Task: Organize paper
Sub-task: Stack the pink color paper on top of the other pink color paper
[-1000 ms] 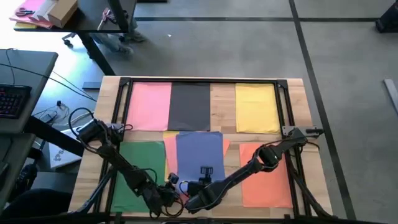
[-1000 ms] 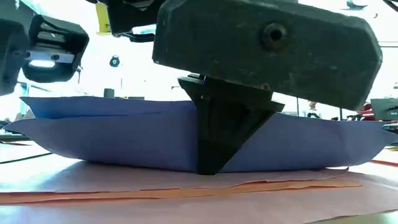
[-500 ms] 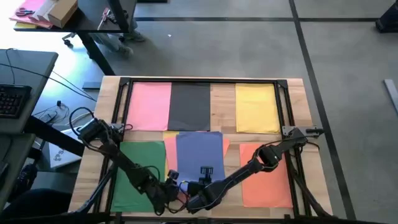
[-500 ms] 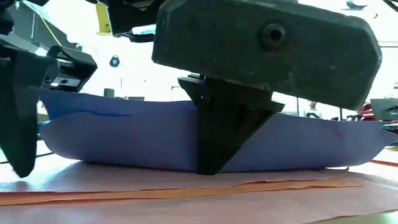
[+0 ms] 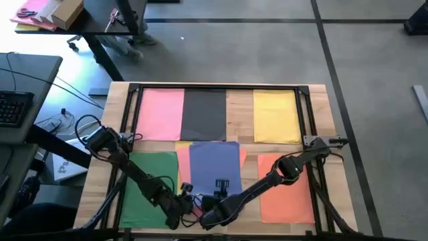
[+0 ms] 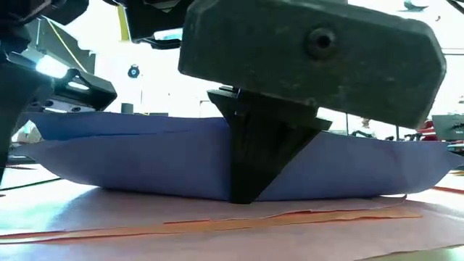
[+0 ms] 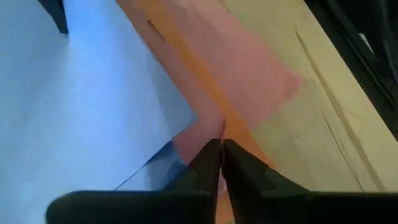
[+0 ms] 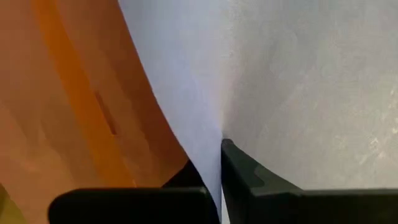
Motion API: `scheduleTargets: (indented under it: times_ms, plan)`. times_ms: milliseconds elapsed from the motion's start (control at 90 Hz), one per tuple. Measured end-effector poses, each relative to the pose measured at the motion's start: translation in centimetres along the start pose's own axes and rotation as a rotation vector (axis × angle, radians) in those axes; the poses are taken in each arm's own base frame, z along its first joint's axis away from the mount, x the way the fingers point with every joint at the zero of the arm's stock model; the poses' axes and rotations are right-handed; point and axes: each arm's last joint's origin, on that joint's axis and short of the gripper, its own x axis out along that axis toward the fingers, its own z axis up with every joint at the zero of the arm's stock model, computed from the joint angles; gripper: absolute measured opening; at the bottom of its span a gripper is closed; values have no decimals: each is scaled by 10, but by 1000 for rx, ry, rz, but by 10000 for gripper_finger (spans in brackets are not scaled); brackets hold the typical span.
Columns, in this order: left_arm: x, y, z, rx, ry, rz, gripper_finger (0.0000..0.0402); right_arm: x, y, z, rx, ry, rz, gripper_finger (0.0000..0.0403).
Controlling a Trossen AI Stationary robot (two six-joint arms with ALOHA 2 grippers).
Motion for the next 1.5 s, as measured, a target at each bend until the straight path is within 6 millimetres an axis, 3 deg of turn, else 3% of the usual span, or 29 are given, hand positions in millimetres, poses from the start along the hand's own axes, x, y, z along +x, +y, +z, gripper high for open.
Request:
scheduleTargets:
  times_ms: [144, 456, 611, 722, 956, 1122, 1500]
  plan:
    - [-11, 0, 3, 1, 7, 8, 1, -9, -5, -1, -16, 36, -27, 0]
    - [-88, 9, 16, 29, 15, 165, 0, -30, -18, -11, 7, 92, -98, 0]
    - [-107, 14, 21, 3, -29, 152, 0, -31, -13, -10, 34, 45, -92, 0]
    - [-93, 6, 20, 33, -43, 140, 0, -32, -13, -11, 51, 41, -113, 0]
    - [-31, -6, 8, 94, -27, 159, 3, -33, -21, -15, 111, 72, -195, 0]
    - [-3, -4, 5, 98, -70, 205, 24, -32, -20, -15, 121, 71, -172, 0]
    - [5, -5, 5, 102, -78, 132, 84, -32, -19, -14, 134, 62, -159, 0]
